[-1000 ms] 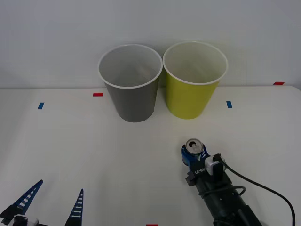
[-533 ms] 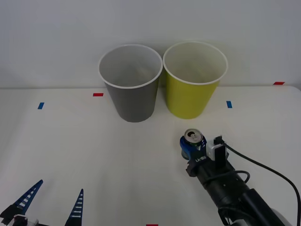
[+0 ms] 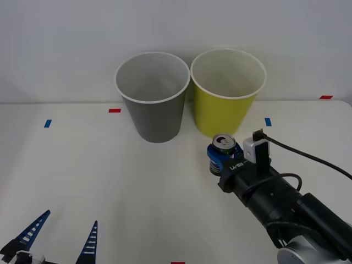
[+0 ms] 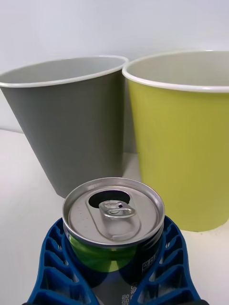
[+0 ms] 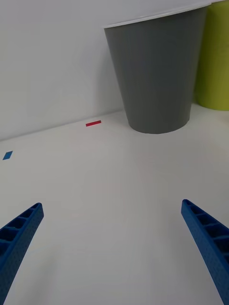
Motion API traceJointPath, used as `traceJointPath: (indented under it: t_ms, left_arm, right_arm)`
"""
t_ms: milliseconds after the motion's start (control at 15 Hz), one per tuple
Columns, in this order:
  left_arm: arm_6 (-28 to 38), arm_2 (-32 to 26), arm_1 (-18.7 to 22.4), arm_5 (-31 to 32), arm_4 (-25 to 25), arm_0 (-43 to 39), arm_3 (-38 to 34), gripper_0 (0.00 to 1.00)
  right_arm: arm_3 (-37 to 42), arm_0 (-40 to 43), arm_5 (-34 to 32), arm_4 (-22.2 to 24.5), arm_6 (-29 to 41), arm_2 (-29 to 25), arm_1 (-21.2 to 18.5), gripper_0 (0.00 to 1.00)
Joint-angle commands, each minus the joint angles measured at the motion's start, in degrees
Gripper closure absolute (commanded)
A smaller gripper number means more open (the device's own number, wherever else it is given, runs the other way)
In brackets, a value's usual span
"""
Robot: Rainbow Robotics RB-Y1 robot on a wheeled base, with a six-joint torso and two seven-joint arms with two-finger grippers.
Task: Put cans in the gray bin and PET bottles in the light green bin.
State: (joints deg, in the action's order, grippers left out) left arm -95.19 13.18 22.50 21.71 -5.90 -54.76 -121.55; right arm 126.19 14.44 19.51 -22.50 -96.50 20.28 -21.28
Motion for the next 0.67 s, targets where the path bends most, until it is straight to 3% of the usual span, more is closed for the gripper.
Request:
traceJointPath:
  t_ms: [67,667]
  left_arm:
    - [0.0,0.0,0.0,0.0,0.01,0.0,0.0,0.0]
    - [0.0,0.0,0.0,0.0,0.01,0.0,0.0,0.0]
  right_arm:
    - [1.69,-3.89,4.57,0.0,1.32,-0.5,2.03,0.97]
    - [10.75,-16.55,34.71,5.01,6.5,-3.22,11.78,0.98]
